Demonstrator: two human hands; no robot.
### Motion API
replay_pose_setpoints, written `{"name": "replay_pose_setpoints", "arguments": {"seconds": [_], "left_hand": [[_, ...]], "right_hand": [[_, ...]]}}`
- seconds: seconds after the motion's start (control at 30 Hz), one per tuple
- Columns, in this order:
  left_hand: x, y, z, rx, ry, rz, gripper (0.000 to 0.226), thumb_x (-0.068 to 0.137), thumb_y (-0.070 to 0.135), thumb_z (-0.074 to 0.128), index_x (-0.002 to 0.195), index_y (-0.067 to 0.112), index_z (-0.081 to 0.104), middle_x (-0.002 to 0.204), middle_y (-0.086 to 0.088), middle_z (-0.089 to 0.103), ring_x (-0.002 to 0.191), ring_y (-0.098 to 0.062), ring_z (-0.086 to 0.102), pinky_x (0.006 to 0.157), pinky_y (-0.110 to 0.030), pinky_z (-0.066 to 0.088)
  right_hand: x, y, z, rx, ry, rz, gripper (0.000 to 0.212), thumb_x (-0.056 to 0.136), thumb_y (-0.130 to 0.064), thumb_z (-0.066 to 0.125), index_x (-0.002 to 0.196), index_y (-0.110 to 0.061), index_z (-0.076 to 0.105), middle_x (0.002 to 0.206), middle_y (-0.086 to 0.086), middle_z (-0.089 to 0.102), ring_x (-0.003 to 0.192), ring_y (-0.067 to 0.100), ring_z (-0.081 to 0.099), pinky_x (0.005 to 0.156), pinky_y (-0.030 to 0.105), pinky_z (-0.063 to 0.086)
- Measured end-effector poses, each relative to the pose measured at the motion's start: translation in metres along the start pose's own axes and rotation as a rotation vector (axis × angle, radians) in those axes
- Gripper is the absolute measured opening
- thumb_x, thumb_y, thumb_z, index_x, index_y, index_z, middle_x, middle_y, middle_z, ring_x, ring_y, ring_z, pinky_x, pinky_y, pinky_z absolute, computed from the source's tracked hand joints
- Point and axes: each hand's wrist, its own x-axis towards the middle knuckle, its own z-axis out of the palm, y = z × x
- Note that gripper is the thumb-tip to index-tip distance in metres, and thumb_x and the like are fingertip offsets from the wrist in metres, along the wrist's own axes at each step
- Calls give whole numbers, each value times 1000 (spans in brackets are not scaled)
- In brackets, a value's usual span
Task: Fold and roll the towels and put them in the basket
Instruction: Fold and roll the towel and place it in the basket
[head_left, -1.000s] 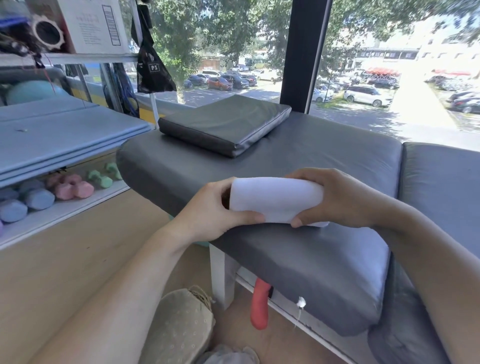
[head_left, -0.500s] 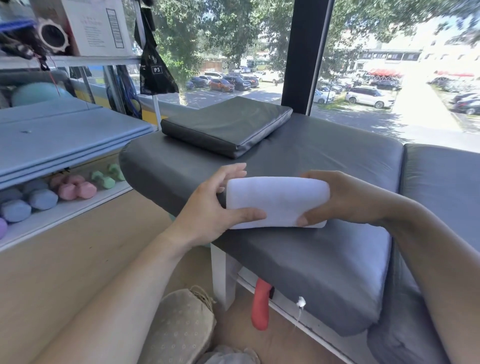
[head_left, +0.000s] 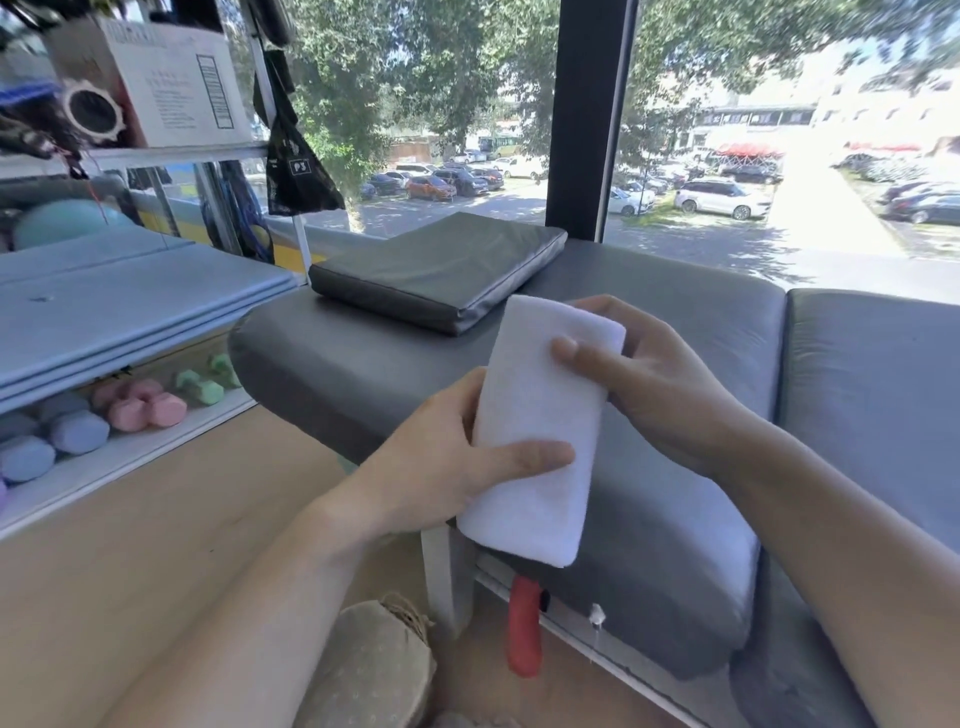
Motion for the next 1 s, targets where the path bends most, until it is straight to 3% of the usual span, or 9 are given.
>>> {"name": "replay_pose_setpoints", "arguments": {"seconds": [0.13,0.27,0.37,0.43,0.67,0.8,0.9,1.0], "left_hand": [[-6,1,6,-34,165,31,52,75,37,87,120,26,63,107,6,76,97,-13,74,85,-43,61],[-19,-4,-3,-194,231,37,49,74,32,84,119,22,67,108,1,77,99,-19,74,86,-44,61],[-33,-14,-16,-353,261,8,40,75,21,81,113,15,71,107,-8,76,99,-26,73,87,-45,60],[-42,-23,-25,-420,255,-20,39,74,17,81,111,14,71,108,-10,76,101,-27,73,87,-43,59],[-68,-64,-76,-388,474,-167,56,68,41,84,114,14,66,112,-7,74,99,-20,69,76,-34,56],[-78,-97,-106,-318,493,-237,53,72,30,89,116,12,66,115,-10,73,103,-24,70,83,-40,59],[-83,-128,-125,-257,544,-293,45,76,27,88,113,14,66,110,-5,71,102,-22,68,85,-40,59],[-90,-164,-145,-90,618,-334,44,79,24,86,116,13,64,111,-3,68,103,-18,65,78,-28,52]], "right_hand": [[-7,0,19,-58,14,-13,67,76,-65,67,123,-17,62,106,4,75,97,17,72,79,36,59],[-13,-1,28,-73,-216,11,88,72,-69,74,143,-24,48,128,1,68,118,17,66,97,36,56],[-23,-4,50,-200,-399,49,67,83,-41,80,140,-30,48,125,-6,69,115,12,67,96,38,56],[-29,-3,66,-262,-438,56,57,84,-33,80,133,-33,51,117,-10,70,107,9,69,89,35,59],[-26,7,107,-400,-464,134,66,84,-40,79,138,-52,44,109,-17,73,97,6,71,83,30,57],[-17,25,147,-484,-490,185,63,84,-45,77,139,-44,47,108,-20,71,93,-4,67,72,15,49],[-8,56,191,-493,-463,219,58,86,-47,76,137,-35,51,112,-15,68,97,2,66,83,29,56],[4,94,232,-458,-471,289,50,90,-41,73,133,-29,51,109,-11,67,94,5,65,78,26,53]]}}
